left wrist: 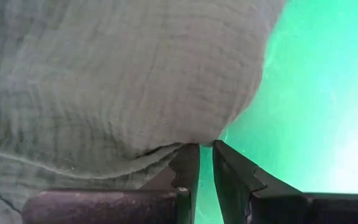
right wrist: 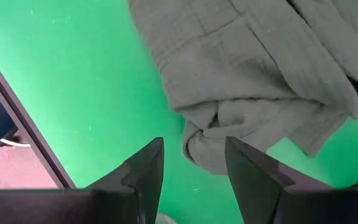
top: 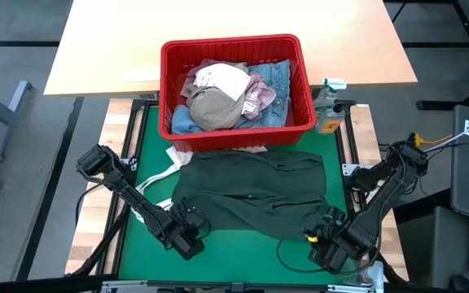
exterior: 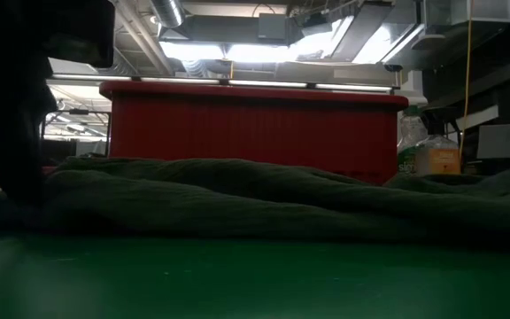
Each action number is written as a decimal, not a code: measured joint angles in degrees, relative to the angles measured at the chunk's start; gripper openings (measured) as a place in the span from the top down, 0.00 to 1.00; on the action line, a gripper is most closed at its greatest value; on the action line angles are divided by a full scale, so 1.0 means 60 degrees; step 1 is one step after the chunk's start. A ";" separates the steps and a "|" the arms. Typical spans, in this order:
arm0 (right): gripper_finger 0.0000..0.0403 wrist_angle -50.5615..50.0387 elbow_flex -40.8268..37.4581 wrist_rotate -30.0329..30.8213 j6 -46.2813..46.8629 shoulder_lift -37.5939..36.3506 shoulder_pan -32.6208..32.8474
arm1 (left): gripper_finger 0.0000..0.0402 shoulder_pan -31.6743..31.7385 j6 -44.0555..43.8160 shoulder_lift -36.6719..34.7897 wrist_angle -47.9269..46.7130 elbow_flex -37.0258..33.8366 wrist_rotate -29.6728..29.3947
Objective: Fold laundry
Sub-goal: Fold the green shirt
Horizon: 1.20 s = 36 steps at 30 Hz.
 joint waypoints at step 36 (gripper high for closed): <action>0.58 -0.0045 0.0000 -0.0323 0.0015 0.0015 0.0007 | 0.83 -0.0117 0.0379 0.0680 -0.0233 0.0011 -0.0540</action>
